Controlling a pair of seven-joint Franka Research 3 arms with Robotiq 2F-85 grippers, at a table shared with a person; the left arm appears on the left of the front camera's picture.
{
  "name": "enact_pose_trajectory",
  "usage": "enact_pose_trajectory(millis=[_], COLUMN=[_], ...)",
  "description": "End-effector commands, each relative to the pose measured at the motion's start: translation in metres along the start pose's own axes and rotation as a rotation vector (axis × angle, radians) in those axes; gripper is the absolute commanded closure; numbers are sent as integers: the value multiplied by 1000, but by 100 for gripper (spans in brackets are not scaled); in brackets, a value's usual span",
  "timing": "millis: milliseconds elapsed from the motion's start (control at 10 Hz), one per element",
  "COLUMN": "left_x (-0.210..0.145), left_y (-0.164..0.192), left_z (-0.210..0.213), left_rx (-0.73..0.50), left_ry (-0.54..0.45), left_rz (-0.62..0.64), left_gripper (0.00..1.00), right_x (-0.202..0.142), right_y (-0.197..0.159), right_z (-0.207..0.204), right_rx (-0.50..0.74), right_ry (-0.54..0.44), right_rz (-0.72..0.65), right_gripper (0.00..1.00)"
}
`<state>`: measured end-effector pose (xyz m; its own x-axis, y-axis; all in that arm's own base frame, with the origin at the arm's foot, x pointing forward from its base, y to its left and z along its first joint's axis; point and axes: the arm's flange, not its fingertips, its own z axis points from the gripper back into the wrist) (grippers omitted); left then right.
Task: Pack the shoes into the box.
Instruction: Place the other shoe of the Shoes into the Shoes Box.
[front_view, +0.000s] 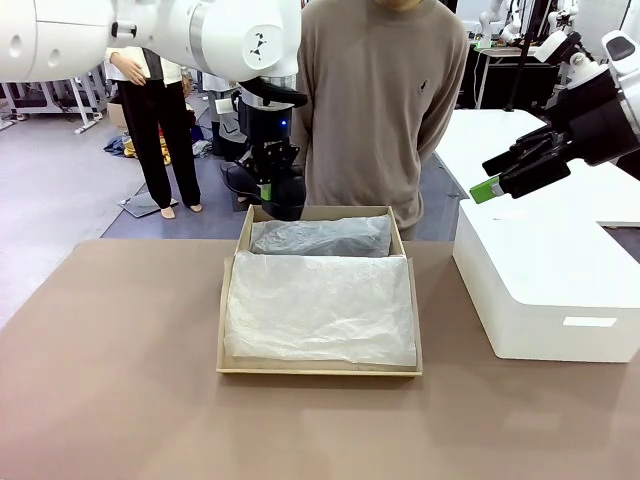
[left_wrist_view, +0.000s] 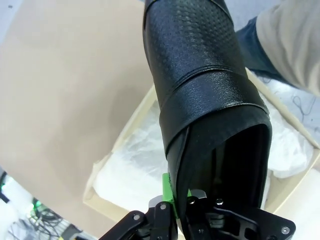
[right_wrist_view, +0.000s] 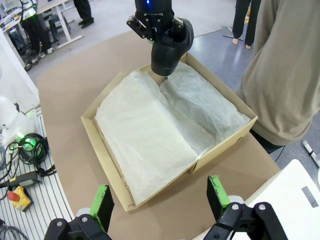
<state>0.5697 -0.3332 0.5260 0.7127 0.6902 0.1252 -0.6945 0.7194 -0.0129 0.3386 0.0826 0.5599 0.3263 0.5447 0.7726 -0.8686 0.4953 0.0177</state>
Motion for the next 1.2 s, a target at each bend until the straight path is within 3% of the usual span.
enact_pose_trajectory(millis=[0, 500, 800, 900, 1000, 1100], left_x=[-18, -64, -81, -85, -87, -84], left_y=[-12, -63, -72, -73, -72, -69], left_z=[11, 2, -1, -2, -2, -11], left_rx=[-16, -21, -78, -71, -75, -73], left_ry=[-30, -86, -93, -81, -84, -43], left_rz=[144, 373, 478, 500, 402, 428], left_gripper=[100, 100, 100, 100, 100, 100], right_x=[0, 0, 0, 0, 0, 0], right_y=[-4, -4, -4, -4, -4, -4], right_z=[-2, -2, -2, -2, -2, -2], right_rx=[16, 16, 16, 16, 16, 16], right_ry=[-27, -27, -27, -27, -27, -27], right_rz=[21, 21, 21, 21, 21, 21], right_gripper=[0, 0, 0, 0, 0, 0])
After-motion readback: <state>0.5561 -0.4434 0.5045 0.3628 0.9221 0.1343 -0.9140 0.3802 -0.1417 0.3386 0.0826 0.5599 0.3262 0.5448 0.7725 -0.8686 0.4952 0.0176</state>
